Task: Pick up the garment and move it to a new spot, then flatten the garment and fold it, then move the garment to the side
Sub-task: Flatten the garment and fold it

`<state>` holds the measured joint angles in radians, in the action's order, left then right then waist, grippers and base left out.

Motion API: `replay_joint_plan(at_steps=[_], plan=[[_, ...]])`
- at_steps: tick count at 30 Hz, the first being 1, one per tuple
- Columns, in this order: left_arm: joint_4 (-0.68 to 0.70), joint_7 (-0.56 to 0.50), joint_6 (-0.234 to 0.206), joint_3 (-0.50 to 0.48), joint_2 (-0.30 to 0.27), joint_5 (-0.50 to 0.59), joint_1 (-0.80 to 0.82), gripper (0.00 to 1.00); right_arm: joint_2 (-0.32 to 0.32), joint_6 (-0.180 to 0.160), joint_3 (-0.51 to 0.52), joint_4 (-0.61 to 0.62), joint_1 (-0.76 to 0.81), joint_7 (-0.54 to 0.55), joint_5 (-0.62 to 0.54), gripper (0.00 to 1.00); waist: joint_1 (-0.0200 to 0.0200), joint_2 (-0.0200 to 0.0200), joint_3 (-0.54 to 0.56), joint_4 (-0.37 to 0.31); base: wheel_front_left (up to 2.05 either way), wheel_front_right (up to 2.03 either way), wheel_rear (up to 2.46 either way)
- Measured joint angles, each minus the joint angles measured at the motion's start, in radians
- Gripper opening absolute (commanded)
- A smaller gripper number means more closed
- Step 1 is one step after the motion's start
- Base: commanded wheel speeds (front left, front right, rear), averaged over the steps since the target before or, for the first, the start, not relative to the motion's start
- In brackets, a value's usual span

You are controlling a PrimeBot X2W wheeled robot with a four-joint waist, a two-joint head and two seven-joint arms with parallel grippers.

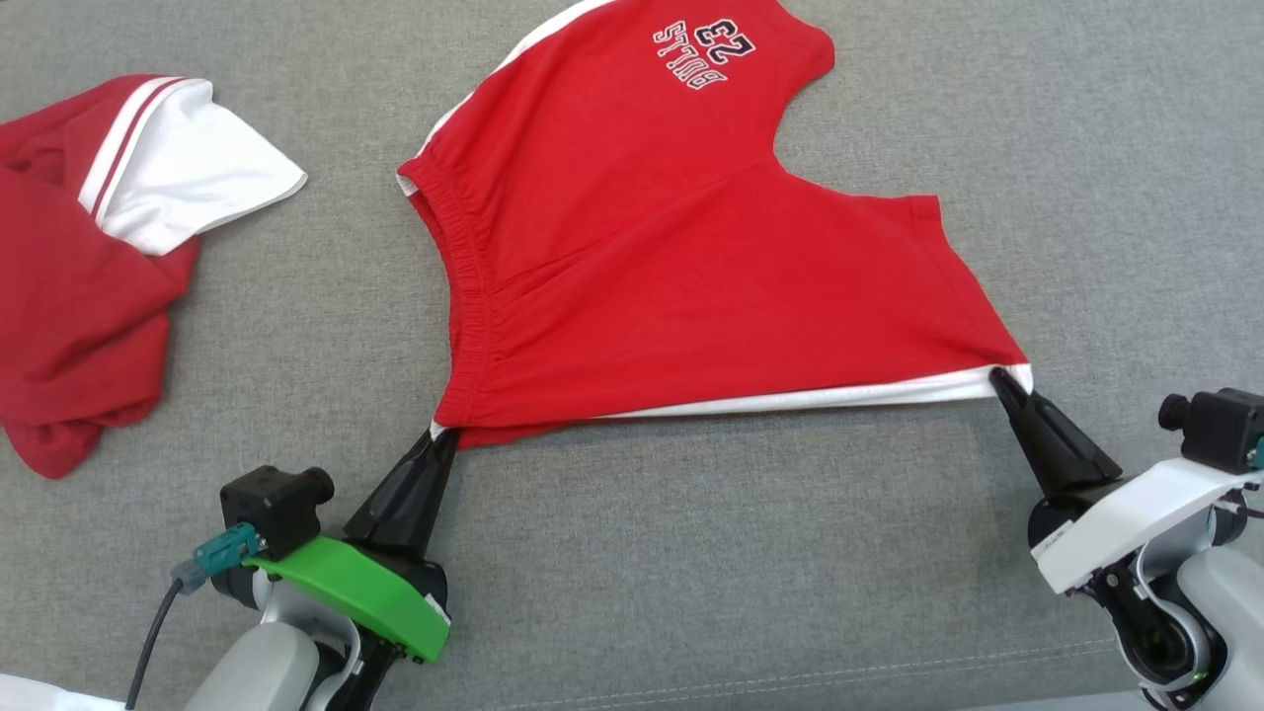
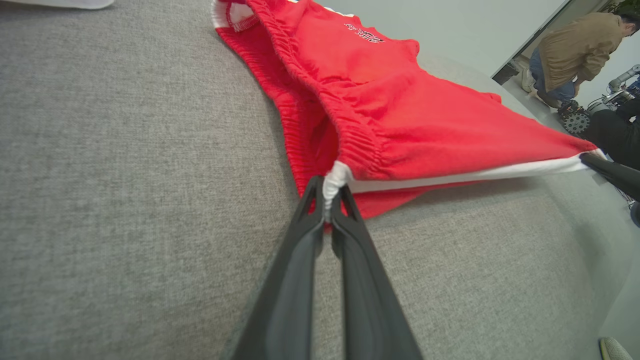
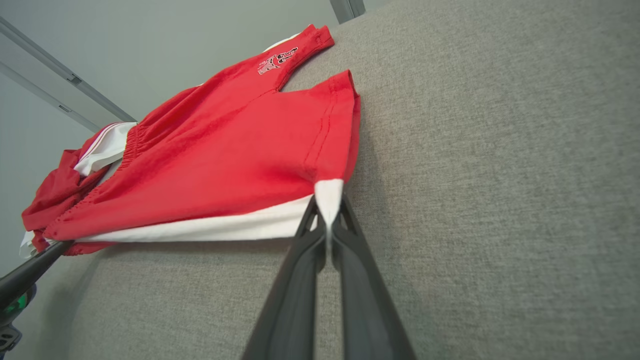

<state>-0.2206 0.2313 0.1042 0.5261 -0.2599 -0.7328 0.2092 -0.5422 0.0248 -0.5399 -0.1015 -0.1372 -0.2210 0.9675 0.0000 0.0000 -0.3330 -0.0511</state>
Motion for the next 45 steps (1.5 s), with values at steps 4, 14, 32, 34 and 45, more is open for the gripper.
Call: replay_joint_plan(at_steps=[4, 14, 32, 34, 45], plan=[[-0.016, 0.008, 0.001, 0.001, 0.0, 0.0, -0.002, 0.0, -0.001, -0.005, -0.015, -0.006, 0.018, 0.0, -0.015, 0.0, 0.0, 0.0, 0.005, -0.003, 0.0, 0.0, 0.0], [-0.057, 0.01, 0.005, 0.042, 0.049, -0.002, -0.006, 0.0, 0.01, -0.017, -0.049, -0.07, -0.009, -0.009, -0.086, 0.0, 0.0, 0.0, -0.011, -0.018, 0.0, 0.0, 0.0], [-0.086, -0.036, 0.015, 0.125, 0.047, -0.024, 0.049, 0.12, 0.071, 0.01, -0.111, -0.217, -0.115, 0.024, -0.123, 0.34, 0.0, 0.0, -0.01, -0.016, 0.0, 0.0, 0.0], [-0.09, -0.055, 0.02, 0.142, 0.043, -0.037, 0.054, 0.43, 0.074, 0.015, -0.118, -0.242, -0.123, 0.029, -0.125, 0.8, 0.0, 0.0, -0.002, -0.015, 0.0, 0.0, 0.0], [-0.063, -0.106, 0.02, 0.207, 0.016, -0.109, 0.035, 1.0, 0.087, 0.027, -0.123, -0.292, -0.112, 0.028, -0.122, 1.0, 0.0, 0.0, 0.057, -0.017, 0.0, 0.0, 0.0]])
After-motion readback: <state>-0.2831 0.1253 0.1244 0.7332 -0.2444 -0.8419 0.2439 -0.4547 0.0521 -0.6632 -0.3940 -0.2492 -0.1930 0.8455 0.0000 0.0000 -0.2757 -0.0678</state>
